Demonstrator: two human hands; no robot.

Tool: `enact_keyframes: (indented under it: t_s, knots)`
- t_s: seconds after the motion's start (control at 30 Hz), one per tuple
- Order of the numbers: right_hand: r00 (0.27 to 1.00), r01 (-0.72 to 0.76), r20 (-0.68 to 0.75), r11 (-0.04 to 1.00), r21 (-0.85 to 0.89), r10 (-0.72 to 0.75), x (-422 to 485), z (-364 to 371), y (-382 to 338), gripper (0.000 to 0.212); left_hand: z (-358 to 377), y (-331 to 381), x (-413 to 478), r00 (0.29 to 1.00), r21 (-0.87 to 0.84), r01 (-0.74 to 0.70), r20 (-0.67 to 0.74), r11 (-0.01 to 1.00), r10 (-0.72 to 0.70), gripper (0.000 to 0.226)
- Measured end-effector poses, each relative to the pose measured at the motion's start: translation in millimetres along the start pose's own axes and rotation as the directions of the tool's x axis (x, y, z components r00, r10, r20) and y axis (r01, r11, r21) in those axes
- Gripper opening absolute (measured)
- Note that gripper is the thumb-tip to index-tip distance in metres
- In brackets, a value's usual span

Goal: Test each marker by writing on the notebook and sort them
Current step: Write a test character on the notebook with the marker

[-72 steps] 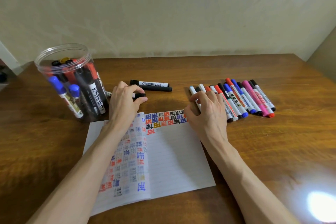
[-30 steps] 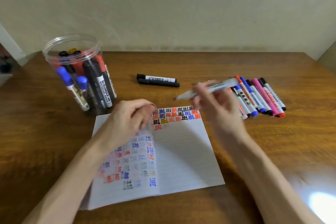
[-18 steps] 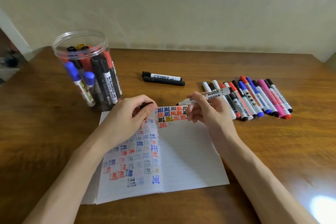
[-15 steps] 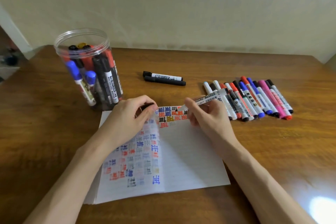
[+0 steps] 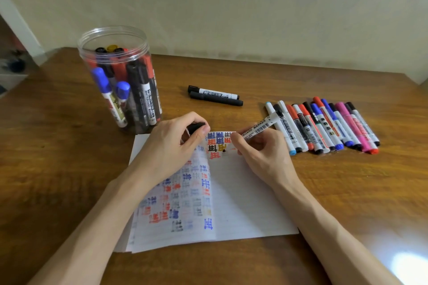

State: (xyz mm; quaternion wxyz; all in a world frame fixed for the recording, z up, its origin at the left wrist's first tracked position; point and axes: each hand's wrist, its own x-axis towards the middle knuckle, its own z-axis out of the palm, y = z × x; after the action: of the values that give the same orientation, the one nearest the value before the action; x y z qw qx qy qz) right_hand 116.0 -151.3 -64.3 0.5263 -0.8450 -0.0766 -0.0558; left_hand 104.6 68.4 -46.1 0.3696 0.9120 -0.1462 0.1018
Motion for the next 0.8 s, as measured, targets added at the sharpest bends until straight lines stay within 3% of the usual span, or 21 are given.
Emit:
enact_keyframes:
  t_s: [0.8]
  knots:
    - [0.999, 0.044, 0.020, 0.998, -0.034, -0.044, -2.1, 0.6, -0.4, 0.013, 1.1, -3.4, 0.7, 1.000, 0.020, -0.004, 0.000, 1.000, 0.004, 0.027]
